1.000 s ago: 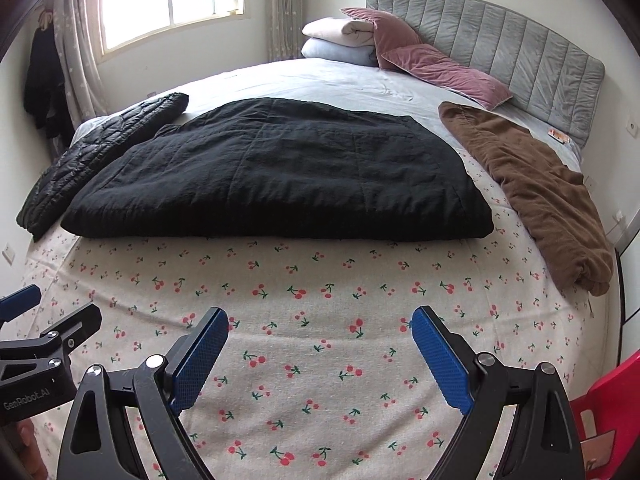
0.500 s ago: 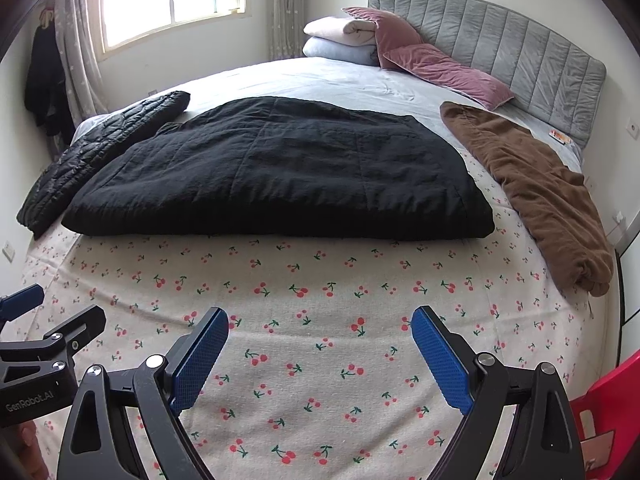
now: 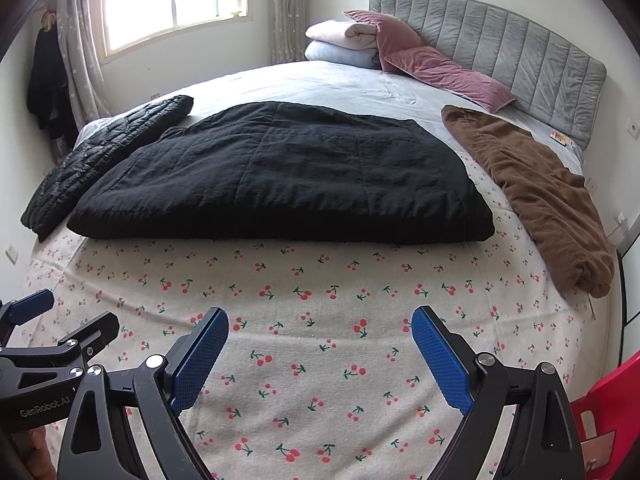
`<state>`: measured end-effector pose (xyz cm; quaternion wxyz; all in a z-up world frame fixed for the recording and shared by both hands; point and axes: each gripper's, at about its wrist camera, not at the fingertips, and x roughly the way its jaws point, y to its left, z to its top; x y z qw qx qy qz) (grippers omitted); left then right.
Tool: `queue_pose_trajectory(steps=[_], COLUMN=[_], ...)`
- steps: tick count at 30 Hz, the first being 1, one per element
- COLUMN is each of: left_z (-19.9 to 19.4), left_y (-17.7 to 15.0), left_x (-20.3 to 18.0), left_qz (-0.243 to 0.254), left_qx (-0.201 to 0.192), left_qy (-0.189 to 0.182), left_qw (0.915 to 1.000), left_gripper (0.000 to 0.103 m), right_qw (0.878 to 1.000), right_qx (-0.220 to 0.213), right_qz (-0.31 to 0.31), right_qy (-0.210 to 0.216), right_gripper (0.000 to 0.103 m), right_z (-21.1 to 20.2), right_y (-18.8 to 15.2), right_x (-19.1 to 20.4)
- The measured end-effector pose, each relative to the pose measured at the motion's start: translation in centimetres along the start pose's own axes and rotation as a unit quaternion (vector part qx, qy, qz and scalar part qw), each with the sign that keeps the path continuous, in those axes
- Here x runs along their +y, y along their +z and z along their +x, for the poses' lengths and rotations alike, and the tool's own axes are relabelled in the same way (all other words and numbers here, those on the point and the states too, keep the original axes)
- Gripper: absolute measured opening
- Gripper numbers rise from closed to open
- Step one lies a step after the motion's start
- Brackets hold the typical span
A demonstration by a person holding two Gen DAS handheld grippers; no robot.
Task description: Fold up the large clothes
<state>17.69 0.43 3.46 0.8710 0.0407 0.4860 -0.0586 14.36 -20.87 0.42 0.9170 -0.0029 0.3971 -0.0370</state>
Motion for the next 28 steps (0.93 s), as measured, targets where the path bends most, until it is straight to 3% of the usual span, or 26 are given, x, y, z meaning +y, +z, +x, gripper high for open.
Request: queue_pose_trajectory(steps=[28], left_z=[-0.41], left_y=[0.16], left_x=[-0.25], left_qz=[0.005], left_qx=[-0.006], left_qy=[0.005], left_qw=[1.0], left_gripper=[0.102], right_qw=[1.0], right_qx=[0.003], right_qz=[-0.005], right_qy=[0.001], right_gripper=[0.094], right_z=[0.13], right_y=[-0.18], right_x=[0.34])
